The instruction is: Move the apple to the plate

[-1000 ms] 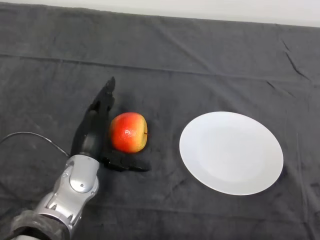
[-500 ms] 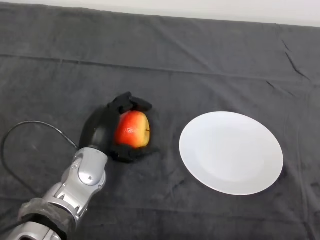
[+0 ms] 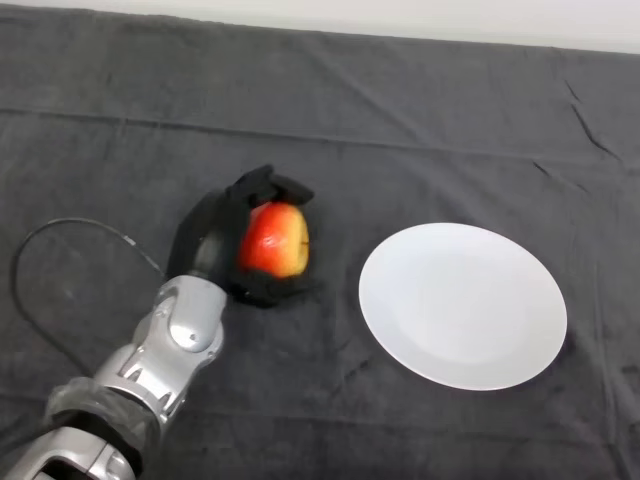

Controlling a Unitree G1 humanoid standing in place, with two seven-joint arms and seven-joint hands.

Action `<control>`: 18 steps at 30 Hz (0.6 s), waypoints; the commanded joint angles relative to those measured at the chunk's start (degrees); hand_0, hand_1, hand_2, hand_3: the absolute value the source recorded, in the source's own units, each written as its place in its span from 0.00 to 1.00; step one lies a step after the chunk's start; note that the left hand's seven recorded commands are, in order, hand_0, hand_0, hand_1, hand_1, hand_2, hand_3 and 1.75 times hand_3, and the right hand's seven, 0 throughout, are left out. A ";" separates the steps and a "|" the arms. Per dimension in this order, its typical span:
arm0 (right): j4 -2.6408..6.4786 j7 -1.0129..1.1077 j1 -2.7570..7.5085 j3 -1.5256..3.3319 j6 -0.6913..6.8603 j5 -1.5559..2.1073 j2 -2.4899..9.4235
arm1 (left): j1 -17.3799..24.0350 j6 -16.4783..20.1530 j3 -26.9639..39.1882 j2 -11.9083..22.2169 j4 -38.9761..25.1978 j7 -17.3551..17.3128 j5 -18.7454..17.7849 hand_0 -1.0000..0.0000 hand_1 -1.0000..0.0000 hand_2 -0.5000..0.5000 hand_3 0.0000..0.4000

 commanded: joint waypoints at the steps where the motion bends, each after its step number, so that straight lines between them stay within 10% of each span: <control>1: 3.02 -0.01 7.53 -0.23 2.22 1.45 5.26 | -4.28 0.87 -2.25 -1.00 -2.56 0.86 0.83 0.00 0.00 0.50 1.00; 18: 3.04 -0.02 7.53 -0.23 2.20 1.45 5.26 | -8.31 1.90 -15.83 -4.89 -5.14 4.11 -4.96 0.00 0.00 0.50 1.00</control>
